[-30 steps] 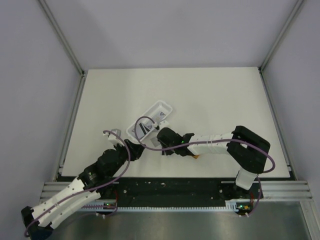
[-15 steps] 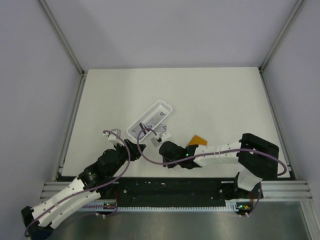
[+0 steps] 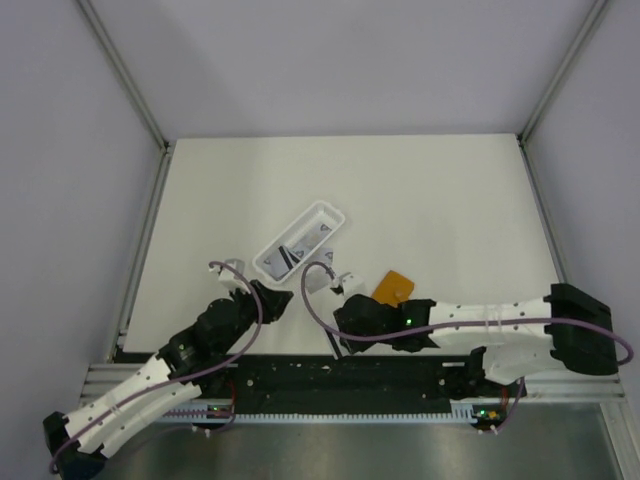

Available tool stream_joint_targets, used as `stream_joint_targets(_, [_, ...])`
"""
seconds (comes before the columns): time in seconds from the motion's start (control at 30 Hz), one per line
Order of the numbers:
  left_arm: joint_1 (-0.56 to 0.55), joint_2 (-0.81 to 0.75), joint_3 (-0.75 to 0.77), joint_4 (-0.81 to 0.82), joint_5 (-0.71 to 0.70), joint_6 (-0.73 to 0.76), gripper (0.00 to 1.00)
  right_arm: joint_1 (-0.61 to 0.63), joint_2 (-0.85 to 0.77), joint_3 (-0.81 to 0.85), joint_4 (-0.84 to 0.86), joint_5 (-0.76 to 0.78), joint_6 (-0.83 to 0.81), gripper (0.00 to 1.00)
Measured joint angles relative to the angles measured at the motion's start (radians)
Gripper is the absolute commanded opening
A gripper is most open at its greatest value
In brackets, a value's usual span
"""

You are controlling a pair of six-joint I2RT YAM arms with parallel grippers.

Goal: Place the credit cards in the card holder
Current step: Pick up the credit card at the corner of the board.

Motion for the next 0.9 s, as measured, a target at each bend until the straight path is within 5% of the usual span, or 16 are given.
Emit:
stream_joint_targets(0.2, [0.000, 0.116, -0.003, 0.080, 0.070, 0.007, 0.41, -0.002, -0.244, -0.008, -0.001, 0.060, 0.039, 0.41])
stream_joint_targets(0.57, [-0.049, 0.731, 0.082, 0.352, 0.271, 0.093, 0.38, -0.008, -0.515, -0.380, 0.119, -0.006, 0.308, 0.50])
stream_joint_targets(0.9, [-0.109, 0.897, 0.143, 0.496, 0.270, 0.115, 0.37, -0.002, -0.583, -0.565, 0.305, -0.073, 0.545, 0.54])
